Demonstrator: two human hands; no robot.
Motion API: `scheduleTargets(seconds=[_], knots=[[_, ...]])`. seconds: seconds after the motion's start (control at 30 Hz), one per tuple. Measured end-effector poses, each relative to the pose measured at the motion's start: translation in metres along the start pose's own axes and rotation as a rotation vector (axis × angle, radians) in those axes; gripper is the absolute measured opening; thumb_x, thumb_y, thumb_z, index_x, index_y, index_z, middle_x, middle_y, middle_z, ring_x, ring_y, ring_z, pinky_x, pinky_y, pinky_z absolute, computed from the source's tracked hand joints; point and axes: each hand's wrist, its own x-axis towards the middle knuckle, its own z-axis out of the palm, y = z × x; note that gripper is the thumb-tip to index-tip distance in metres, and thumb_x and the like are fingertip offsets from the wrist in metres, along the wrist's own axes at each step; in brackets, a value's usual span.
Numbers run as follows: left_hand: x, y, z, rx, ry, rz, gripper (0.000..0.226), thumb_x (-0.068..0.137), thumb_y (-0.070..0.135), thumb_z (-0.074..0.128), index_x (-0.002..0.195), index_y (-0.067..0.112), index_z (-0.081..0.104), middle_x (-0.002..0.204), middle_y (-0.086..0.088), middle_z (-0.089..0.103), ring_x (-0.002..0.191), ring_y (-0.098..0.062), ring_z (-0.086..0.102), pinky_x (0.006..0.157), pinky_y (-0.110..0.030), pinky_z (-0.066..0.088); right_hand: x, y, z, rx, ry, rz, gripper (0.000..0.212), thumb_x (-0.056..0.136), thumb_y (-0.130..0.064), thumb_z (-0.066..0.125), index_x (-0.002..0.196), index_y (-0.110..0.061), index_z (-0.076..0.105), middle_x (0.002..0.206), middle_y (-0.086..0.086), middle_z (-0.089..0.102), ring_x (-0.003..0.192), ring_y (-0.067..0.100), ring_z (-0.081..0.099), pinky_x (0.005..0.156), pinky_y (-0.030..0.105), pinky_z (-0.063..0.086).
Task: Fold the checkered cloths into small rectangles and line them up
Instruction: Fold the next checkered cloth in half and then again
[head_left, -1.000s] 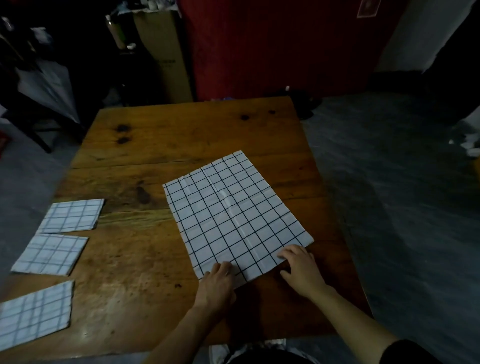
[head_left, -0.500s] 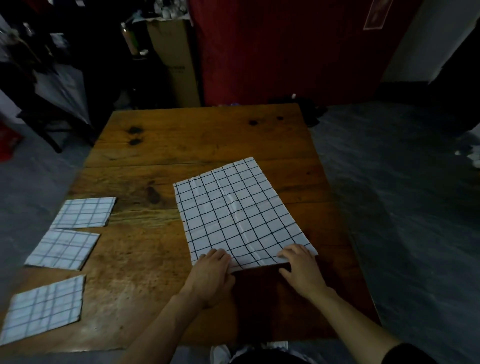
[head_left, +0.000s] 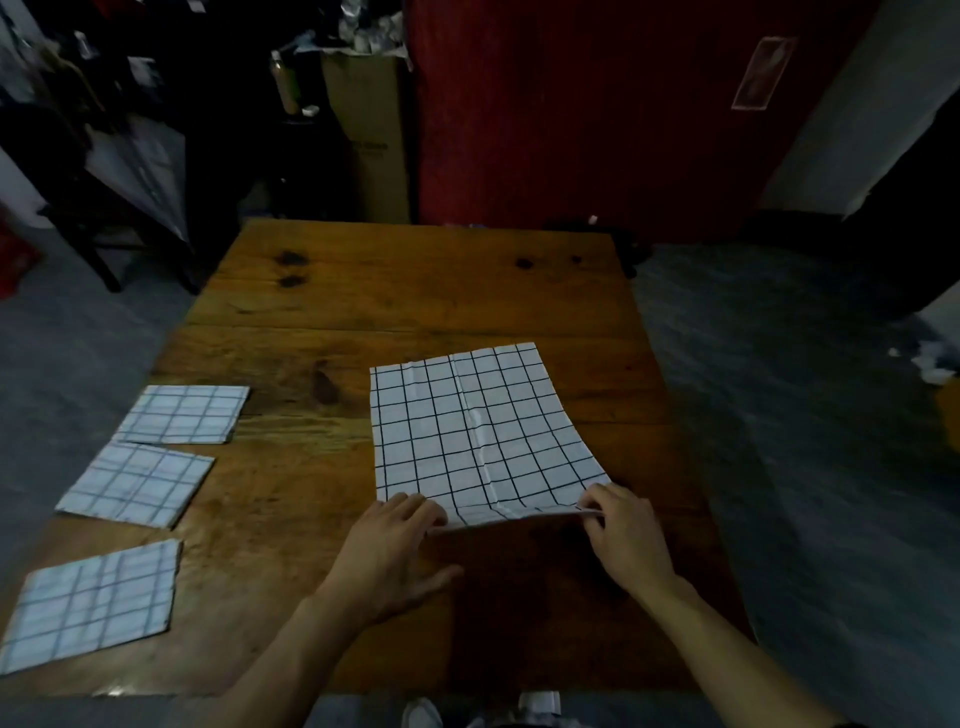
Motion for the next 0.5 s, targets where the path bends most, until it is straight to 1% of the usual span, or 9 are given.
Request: scheduleTargets(seconds=[0.03, 0.1, 0.13, 0.2, 0.23, 0.3, 0.4, 0.43, 0.5], knots=[[-0.003, -0.001, 0.003, 0.01, 0.009, 0.003, 0.031, 0.078, 0.051, 0.066, 0.099, 0.03, 0.057, 0.095, 0.013, 0.056, 0.084, -0.007, 0.05, 0.071, -0.025, 0.044, -0.004, -0.002, -0.003, 0.0, 0.002, 0.016, 0.01, 0.093, -0.02, 0.059, 0.094, -0.03, 0.059, 0.093, -0.016, 0.055, 0.088, 0.0, 0.049, 0.085, 0.023, 0.037], [-0.007, -0.006, 0.012, 0.023, 0.042, -0.014, 0.021, 0.076, 0.033, 0.072, 0.091, 0.028, 0.058, 0.092, 0.011, 0.057, 0.081, -0.011, 0.052, 0.067, -0.028, 0.045, -0.014, -0.003, -0.009, -0.013, 0.012, 0.032, 0.012, 0.092, -0.02, 0.06, 0.093, -0.031, 0.059, 0.092, -0.017, 0.055, 0.088, -0.001, 0.049, 0.084, 0.022, 0.036], [-0.009, -0.009, 0.016, 0.013, 0.057, -0.017, 0.017, 0.076, 0.028, 0.071, 0.088, 0.027, 0.058, 0.091, 0.01, 0.058, 0.08, -0.012, 0.052, 0.065, -0.028, 0.045, -0.02, -0.002, -0.012, -0.023, 0.018, 0.039, 0.012, 0.092, -0.02, 0.061, 0.092, -0.032, 0.058, 0.09, -0.018, 0.054, 0.087, -0.002, 0.049, 0.083, 0.022, 0.036], [-0.011, -0.012, 0.02, -0.021, 0.082, -0.001, 0.006, 0.081, 0.031, 0.06, 0.085, 0.026, 0.059, 0.09, 0.009, 0.06, 0.081, -0.012, 0.053, 0.065, -0.029, 0.044, -0.032, 0.001, -0.017, -0.038, 0.023, 0.062, 0.013, 0.091, -0.021, 0.062, 0.089, -0.033, 0.057, 0.087, -0.019, 0.054, 0.084, -0.004, 0.048, 0.082, 0.023, 0.037], [-0.011, -0.011, 0.019, -0.039, 0.079, 0.006, 0.009, 0.083, 0.034, 0.056, 0.086, 0.026, 0.06, 0.091, 0.009, 0.061, 0.083, -0.012, 0.054, 0.067, -0.029, 0.045, -0.039, 0.002, -0.02, -0.044, 0.031, 0.074, 0.014, 0.091, -0.022, 0.063, 0.088, -0.034, 0.057, 0.086, -0.019, 0.053, 0.083, -0.005, 0.047, 0.081, 0.024, 0.038], [-0.012, -0.008, 0.017, -0.049, 0.081, 0.023, 0.007, 0.083, 0.031, 0.062, 0.088, 0.026, 0.062, 0.094, 0.008, 0.062, 0.085, -0.012, 0.056, 0.069, -0.03, 0.047, -0.051, 0.003, -0.024, -0.053, 0.047, 0.091, 0.015, 0.09, -0.021, 0.064, 0.086, -0.034, 0.057, 0.084, -0.02, 0.053, 0.081, -0.006, 0.047, 0.08, 0.024, 0.04], [-0.018, 0.0, 0.014, -0.072, 0.087, 0.016, 0.016, 0.076, 0.021, 0.075, 0.088, 0.024, 0.064, 0.092, 0.006, 0.064, 0.085, -0.013, 0.058, 0.069, -0.029, 0.046, -0.069, 0.002, -0.026, -0.038, 0.039, 0.101, 0.016, 0.09, -0.018, 0.063, 0.087, -0.033, 0.058, 0.085, -0.02, 0.051, 0.08, -0.007, 0.046, 0.078, 0.022, 0.042], [-0.02, 0.003, 0.014, -0.073, 0.094, 0.01, 0.015, 0.076, 0.02, 0.074, 0.088, 0.024, 0.064, 0.092, 0.007, 0.064, 0.085, -0.013, 0.058, 0.07, -0.028, 0.045, -0.074, 0.003, -0.025, -0.033, 0.034, 0.105, 0.016, 0.091, -0.018, 0.063, 0.088, -0.033, 0.058, 0.086, -0.02, 0.051, 0.08, -0.006, 0.047, 0.077, 0.022, 0.043], [-0.026, 0.008, 0.015, -0.074, 0.115, 0.012, 0.005, 0.082, 0.022, 0.065, 0.087, 0.025, 0.064, 0.092, 0.008, 0.063, 0.085, -0.012, 0.057, 0.07, -0.029, 0.046, -0.082, 0.006, -0.025, -0.018, 0.04, 0.099, 0.02, 0.09, -0.017, 0.063, 0.087, -0.036, 0.056, 0.087, -0.019, 0.053, 0.08, -0.004, 0.05, 0.074, 0.022, 0.046]])
